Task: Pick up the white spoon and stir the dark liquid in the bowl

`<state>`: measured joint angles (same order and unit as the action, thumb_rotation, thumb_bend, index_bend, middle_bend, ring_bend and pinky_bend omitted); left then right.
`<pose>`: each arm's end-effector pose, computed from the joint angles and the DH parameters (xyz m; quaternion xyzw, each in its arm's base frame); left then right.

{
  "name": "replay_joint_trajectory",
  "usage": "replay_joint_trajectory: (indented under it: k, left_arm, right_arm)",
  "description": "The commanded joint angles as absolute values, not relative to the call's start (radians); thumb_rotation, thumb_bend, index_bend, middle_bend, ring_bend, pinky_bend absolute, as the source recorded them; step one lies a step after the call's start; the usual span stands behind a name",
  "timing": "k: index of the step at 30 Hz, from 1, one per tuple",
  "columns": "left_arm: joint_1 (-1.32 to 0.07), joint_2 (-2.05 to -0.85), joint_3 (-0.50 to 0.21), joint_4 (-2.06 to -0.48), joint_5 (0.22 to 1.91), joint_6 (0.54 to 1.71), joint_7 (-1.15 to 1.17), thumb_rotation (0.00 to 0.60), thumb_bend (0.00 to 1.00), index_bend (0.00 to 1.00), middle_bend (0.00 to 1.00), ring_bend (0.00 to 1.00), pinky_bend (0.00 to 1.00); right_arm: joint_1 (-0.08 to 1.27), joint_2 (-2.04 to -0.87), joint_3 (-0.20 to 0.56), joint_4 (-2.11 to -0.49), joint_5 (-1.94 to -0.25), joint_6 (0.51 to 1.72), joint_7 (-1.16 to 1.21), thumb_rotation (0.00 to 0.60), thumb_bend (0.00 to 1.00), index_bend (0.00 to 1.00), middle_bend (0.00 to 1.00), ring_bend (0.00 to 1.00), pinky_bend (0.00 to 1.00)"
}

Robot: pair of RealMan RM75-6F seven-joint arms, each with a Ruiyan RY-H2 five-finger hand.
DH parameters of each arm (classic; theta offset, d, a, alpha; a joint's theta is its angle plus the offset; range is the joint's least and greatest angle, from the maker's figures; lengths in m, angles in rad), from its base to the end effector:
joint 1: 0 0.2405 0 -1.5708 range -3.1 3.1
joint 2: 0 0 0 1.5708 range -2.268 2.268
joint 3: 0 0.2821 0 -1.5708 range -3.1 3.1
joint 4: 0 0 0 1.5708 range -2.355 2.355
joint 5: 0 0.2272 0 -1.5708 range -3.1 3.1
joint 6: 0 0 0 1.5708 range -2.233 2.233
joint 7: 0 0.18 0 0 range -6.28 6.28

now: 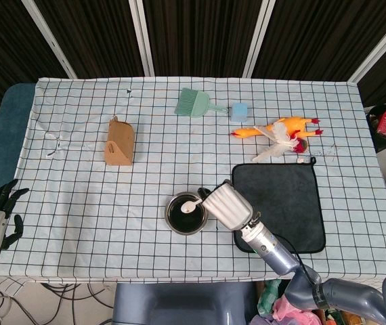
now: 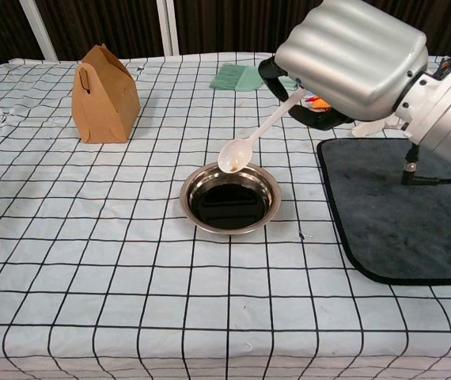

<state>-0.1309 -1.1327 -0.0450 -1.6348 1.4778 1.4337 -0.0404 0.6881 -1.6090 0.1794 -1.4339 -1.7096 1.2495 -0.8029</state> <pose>-0.3317 0.2340 0.1393 -0.5931 -0.4182 -0.4042 0.5567 -0.0843 -0.3505 -0.0205 0.7580 0.0517 0.4259 0.4914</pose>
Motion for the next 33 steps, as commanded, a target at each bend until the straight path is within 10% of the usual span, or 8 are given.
replay_joint_trajectory:
  k: [1, 33]
  left_arm:
    - [-0.130, -1.133, -0.045, -1.634, 1.479, 1.436, -0.042, 0.600, 0.73, 0.17, 0.00, 0.00, 0.00]
    - [-0.130, -1.132, -0.046, -1.634, 1.478, 1.437, -0.043, 0.600, 0.73, 0.17, 0.00, 0.00, 0.00]
  right_arm:
    - [0.686, -1.630, 0.179, -1.412, -1.704, 1.260, -0.789, 0.600, 0.39, 0.65, 0.99, 1.00, 1.00]
    - [0.658, -1.849, 0.100, -1.092, -1.757, 1.367, -0.719, 0.600, 0.39, 0.68, 1.00, 1.00, 1.00]
